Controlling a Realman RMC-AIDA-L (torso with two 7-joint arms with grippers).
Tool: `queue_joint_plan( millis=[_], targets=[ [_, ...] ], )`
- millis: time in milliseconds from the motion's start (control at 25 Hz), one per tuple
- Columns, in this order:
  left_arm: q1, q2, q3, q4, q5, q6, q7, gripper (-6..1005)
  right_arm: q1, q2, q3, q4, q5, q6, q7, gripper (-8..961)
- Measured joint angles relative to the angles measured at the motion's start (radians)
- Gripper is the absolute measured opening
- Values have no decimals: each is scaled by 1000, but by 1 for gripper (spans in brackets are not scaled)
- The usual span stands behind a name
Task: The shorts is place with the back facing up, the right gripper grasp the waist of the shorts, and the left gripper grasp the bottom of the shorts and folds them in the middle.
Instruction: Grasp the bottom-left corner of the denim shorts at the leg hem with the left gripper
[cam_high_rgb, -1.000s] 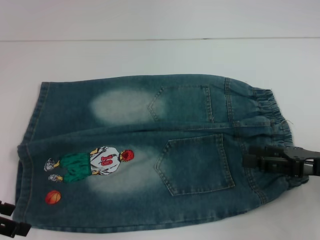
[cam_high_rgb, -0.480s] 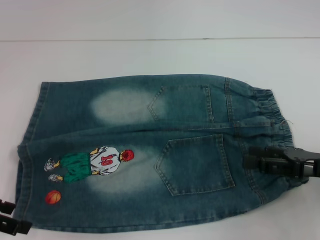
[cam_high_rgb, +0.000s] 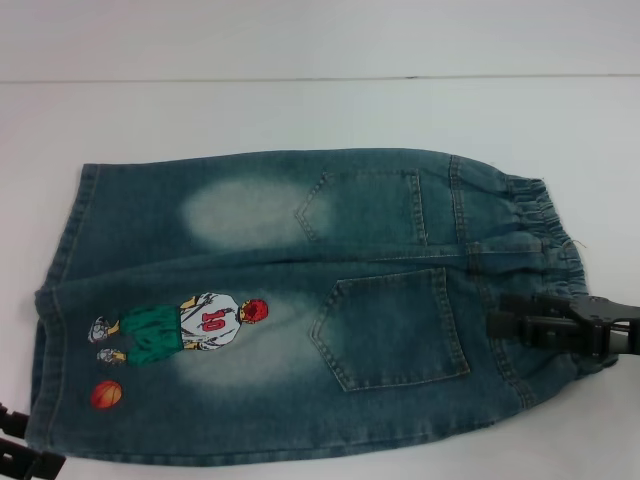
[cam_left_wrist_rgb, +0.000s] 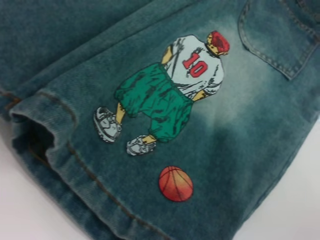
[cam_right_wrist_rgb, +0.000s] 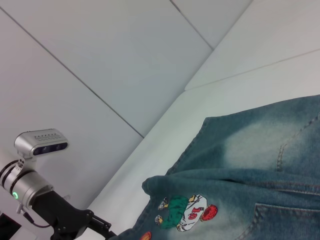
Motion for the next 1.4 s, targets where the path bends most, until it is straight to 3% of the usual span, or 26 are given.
queue_joint_plan(
  millis=[840,1400],
  targets=[
    [-37,-18,16,-22,-10,-28,1,948,0,1,13,0,0,0,-3,912],
    [-31,-10,18,-30,-3,-62,-22,947,0,1,17,0,0,1,-8,912]
  ],
)
